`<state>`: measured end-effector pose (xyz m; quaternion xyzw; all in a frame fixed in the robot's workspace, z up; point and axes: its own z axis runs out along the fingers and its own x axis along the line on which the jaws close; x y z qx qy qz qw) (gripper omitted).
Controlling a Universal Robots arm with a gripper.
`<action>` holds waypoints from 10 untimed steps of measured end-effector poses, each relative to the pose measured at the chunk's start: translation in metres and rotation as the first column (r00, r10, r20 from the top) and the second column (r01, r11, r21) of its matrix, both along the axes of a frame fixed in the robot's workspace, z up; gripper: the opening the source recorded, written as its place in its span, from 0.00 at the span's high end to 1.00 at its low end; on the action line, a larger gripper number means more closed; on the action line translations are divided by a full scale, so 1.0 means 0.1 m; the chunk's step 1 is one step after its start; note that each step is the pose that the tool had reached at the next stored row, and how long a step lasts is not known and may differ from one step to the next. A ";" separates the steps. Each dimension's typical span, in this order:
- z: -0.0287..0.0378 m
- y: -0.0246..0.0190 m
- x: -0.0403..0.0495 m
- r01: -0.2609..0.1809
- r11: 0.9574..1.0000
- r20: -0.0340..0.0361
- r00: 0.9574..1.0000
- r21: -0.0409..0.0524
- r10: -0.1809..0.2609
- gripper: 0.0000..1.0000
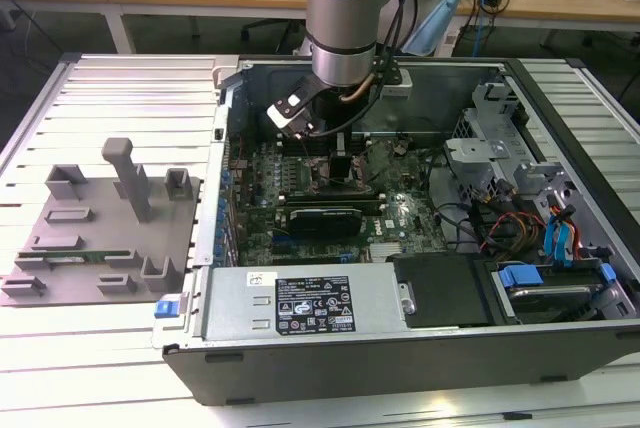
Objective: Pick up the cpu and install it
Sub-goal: 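Place the cpu into insertion slot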
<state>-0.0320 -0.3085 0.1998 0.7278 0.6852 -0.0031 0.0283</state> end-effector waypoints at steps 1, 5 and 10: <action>0.000 0.000 0.000 0.000 1.000 0.000 1.000 0.000 0.000 0.46; 0.000 0.000 0.000 0.000 1.000 0.000 1.000 0.000 0.000 0.46; 0.000 0.000 0.000 0.001 1.000 0.000 1.000 0.000 -0.001 0.46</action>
